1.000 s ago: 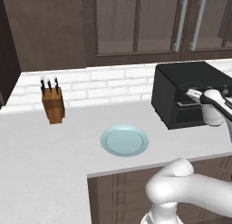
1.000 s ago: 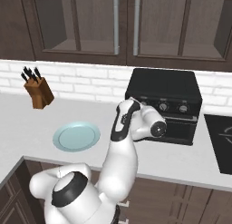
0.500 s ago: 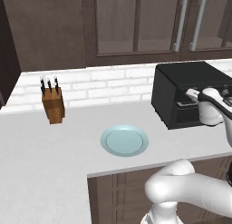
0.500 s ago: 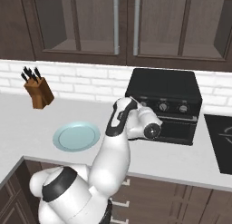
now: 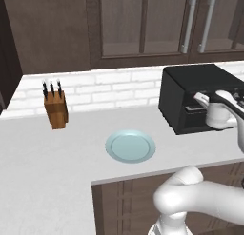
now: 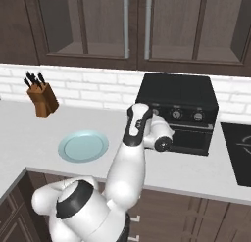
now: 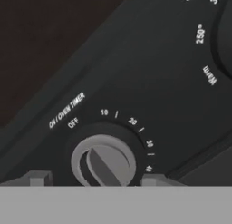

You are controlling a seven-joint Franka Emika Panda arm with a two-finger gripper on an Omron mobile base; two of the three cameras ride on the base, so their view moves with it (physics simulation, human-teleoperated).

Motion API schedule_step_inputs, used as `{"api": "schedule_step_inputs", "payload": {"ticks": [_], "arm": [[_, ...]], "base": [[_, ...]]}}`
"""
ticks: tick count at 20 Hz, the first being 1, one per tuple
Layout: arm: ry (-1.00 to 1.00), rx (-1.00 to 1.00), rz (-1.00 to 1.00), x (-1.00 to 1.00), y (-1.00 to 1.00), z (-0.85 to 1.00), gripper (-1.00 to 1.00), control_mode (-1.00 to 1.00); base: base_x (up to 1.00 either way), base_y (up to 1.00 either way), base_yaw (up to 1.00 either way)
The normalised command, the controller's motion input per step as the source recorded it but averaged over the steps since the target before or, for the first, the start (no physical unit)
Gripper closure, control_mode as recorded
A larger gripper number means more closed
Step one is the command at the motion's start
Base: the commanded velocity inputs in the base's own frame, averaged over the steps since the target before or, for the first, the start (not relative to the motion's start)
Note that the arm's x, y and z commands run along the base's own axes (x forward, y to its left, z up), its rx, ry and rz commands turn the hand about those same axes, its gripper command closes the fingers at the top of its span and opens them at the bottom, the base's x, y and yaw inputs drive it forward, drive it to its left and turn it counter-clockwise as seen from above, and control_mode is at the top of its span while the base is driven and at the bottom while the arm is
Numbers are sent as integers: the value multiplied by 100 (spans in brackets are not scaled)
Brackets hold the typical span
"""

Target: Pick up the kebab skewer and baguette bread, and place them inside the toaster oven. Close the toaster oven door and start by setting the timer.

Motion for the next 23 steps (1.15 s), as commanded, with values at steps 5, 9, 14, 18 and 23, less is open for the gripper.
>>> {"api": "schedule_step_inputs", "payload": {"ticks": [5, 9, 14, 18, 23], "arm": [[-5, 27, -14, 22, -30, 25, 100, -100], [-5, 29, -23, 4, -30, 27, 100, -100], [-11, 32, -32, 0, -29, 16, 100, -100], [-9, 37, -33, 1, -31, 18, 100, -100], [-7, 38, -31, 10, -44, 11, 100, -100]], "base": [[0, 0, 0], [0, 0, 0], [0, 0, 0], [0, 0, 0], [0, 0, 0]]}}
